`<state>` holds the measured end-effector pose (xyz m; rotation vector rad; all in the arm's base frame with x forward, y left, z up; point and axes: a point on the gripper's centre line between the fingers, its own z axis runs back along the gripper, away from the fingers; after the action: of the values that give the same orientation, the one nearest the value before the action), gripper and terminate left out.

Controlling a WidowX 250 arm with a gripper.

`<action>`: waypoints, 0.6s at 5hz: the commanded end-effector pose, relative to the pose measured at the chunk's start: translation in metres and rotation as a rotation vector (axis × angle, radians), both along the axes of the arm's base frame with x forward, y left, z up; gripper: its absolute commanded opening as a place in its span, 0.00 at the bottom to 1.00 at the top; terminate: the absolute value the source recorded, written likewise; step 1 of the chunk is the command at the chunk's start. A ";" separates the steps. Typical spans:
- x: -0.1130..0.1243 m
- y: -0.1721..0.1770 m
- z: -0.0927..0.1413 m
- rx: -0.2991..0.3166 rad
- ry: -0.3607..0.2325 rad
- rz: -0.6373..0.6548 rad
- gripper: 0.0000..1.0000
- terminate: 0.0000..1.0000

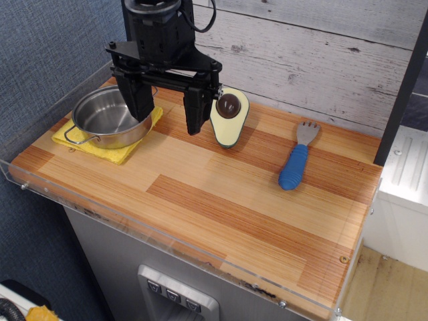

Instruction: Place the avocado inside the pot

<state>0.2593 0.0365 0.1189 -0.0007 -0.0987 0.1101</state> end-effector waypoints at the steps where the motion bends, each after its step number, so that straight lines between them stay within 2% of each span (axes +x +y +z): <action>1: 0.000 0.000 0.000 0.000 0.000 0.000 1.00 0.00; 2: 0.036 0.011 -0.008 0.037 -0.008 0.030 1.00 0.00; 3: 0.076 0.018 -0.012 0.043 -0.093 -0.023 1.00 0.00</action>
<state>0.3319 0.0509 0.0910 0.0265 -0.1484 0.0783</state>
